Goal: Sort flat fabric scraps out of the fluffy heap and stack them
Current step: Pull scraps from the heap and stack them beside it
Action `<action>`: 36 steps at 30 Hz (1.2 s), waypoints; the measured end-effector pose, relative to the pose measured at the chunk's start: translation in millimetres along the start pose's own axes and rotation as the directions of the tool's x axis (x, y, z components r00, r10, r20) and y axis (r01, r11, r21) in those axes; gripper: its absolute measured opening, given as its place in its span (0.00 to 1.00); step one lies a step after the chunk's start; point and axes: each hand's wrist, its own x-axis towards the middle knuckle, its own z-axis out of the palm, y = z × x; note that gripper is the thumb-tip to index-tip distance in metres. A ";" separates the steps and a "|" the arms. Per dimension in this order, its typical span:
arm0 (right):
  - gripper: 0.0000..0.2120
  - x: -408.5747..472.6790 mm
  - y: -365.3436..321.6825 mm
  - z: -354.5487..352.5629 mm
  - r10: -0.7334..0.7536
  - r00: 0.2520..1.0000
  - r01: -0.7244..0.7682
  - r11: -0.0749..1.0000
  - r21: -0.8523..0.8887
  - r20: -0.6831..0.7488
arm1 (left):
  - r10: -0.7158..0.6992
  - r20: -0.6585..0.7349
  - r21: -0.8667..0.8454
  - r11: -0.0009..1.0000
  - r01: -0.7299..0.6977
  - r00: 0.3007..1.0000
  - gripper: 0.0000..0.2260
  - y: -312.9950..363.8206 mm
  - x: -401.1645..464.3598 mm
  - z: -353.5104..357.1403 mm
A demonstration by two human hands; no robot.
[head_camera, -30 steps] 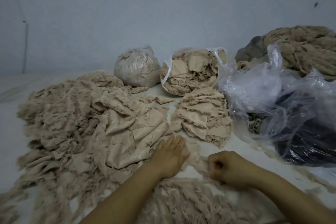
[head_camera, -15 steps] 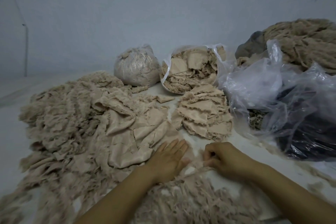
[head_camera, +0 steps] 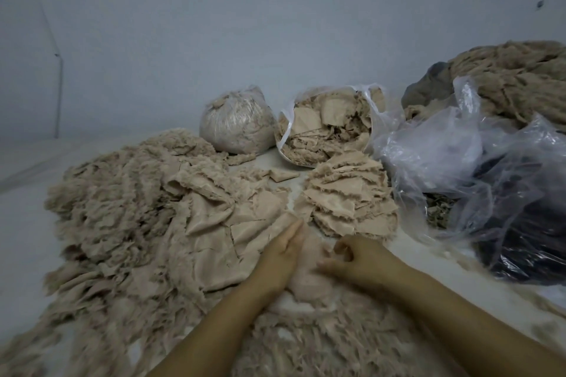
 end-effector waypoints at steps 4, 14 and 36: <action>0.17 21.8 -4.0 22.1 0.023 0.995 -0.031 0.996 -0.086 -0.094 | 0.084 0.070 0.156 0.983 -0.094 0.994 0.17 2.5 12.1 -9.9; 0.13 39.6 -2.6 44.2 0.070 0.925 0.093 0.911 0.402 -0.374 | -0.054 0.368 0.596 0.780 -0.191 0.928 0.37 -23.1 17.3 11.8; 0.15 20.4 -16.2 -6.8 0.068 0.995 0.059 0.217 0.974 -0.075 | -0.236 -0.030 -0.646 0.746 0.161 0.971 0.05 21.2 22.5 8.1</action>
